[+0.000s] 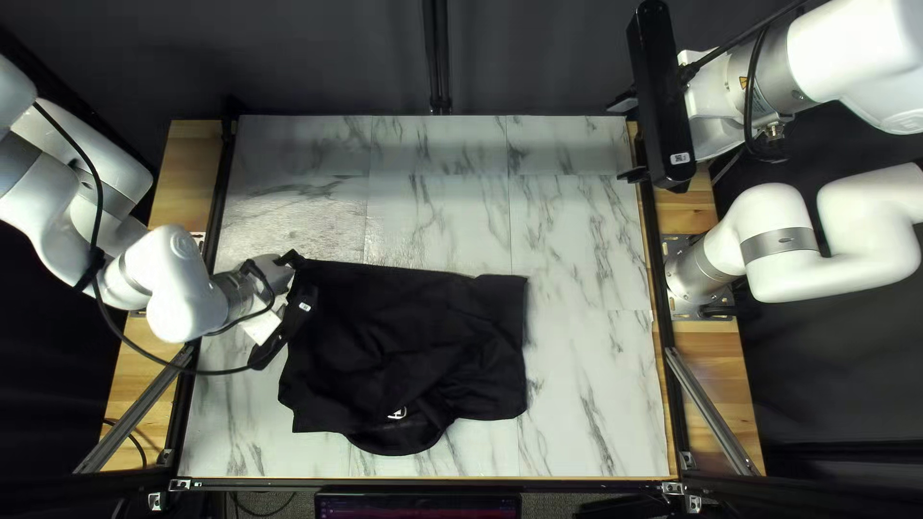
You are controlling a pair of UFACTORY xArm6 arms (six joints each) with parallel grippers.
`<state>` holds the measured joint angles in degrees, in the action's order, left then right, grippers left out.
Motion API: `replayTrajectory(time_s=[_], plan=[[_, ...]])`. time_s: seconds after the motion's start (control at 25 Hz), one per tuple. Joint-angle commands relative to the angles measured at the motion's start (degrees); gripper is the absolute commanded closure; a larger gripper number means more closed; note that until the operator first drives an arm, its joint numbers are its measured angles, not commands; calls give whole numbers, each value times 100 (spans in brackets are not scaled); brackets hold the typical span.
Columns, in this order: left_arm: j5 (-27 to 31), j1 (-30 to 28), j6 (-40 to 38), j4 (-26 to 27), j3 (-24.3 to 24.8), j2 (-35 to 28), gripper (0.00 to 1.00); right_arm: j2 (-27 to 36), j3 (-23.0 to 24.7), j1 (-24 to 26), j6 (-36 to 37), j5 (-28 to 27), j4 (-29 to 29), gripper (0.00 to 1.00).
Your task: Fold t-shirt
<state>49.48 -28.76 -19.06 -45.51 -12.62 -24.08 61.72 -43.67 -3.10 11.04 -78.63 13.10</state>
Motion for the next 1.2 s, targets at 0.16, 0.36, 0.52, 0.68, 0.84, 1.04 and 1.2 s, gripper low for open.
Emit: replayTrajectory(time_s=[0.16,0.36,0.52,0.68,0.84,1.04,1.2], plan=[[-201,16,-357,-209,118,192,0,0,0,0,0,0,0,0],[-269,210,-215,-308,65,207,0,0,0,0,0,0,0,0],[-355,357,-138,-460,-54,309,0,0,0,0,0,0,0,0],[-558,607,-90,-661,-50,402,0,0,0,0,0,0,0,0],[-670,716,-54,-730,-31,447,2,0,0,0,0,0,0,0],[-666,664,-2,-686,-44,428,10,0,0,0,0,0,0,0],[-602,594,-12,-601,86,304,9,0,0,0,0,0,0,0]])
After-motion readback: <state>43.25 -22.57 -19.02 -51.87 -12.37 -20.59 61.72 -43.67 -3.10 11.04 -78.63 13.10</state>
